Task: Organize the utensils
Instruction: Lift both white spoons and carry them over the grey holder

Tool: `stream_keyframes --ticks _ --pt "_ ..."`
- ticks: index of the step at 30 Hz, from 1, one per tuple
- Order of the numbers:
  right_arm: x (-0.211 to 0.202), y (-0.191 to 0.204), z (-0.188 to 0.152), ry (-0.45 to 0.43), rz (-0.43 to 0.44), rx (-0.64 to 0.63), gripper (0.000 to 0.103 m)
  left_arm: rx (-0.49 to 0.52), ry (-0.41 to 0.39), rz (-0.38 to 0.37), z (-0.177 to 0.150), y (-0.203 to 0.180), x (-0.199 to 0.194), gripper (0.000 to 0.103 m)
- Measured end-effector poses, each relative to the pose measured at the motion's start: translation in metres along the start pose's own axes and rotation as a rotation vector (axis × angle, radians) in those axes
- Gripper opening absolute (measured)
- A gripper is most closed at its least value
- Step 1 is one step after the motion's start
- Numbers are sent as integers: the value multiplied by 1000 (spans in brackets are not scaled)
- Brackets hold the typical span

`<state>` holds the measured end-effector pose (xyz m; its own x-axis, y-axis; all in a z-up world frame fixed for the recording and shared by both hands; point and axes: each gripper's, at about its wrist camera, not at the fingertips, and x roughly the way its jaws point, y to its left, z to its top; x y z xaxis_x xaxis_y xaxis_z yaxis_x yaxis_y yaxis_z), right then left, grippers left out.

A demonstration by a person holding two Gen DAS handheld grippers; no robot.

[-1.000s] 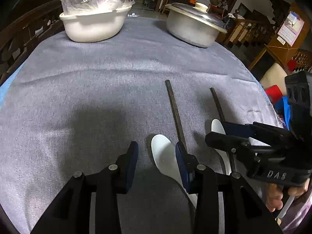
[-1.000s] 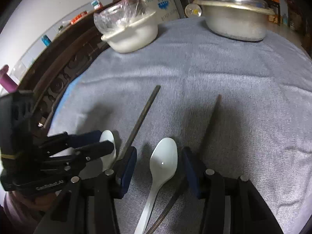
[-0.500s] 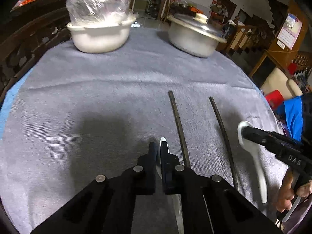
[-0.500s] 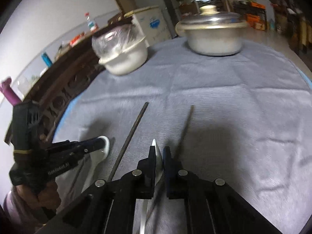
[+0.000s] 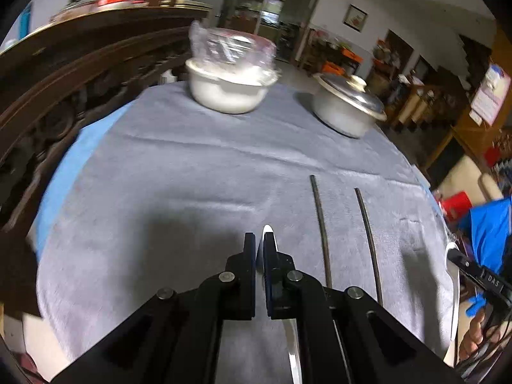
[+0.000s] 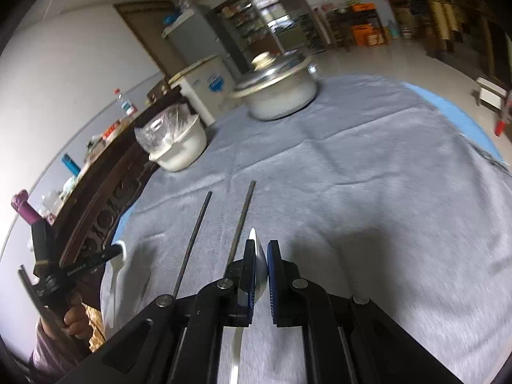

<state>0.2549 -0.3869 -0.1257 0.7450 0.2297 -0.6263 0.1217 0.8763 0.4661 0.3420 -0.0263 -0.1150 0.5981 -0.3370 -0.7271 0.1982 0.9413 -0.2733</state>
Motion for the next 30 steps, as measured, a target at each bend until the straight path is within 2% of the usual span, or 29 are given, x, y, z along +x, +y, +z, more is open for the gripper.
stream_keyframes --ticks 5,9,18,24,30 --pt "-34 -1 -17 -64 -18 45 8 -24 -43 23 -17 6 -33 4" --pt "-58 3 -30 -118 -8 77 8 -28 -78 11 -29 4 -58 4" --pt "-118 25 -49 -286 1 71 8 -14 -189 -55 -44 -17 -117 4" --pt "-151 40 -61 -380 60 60 8 -2 -258 -112 -52 -36 -147 4" --pt "-176 62 -74 -516 105 57 8 -18 -347 -153 -62 -54 -167 4"
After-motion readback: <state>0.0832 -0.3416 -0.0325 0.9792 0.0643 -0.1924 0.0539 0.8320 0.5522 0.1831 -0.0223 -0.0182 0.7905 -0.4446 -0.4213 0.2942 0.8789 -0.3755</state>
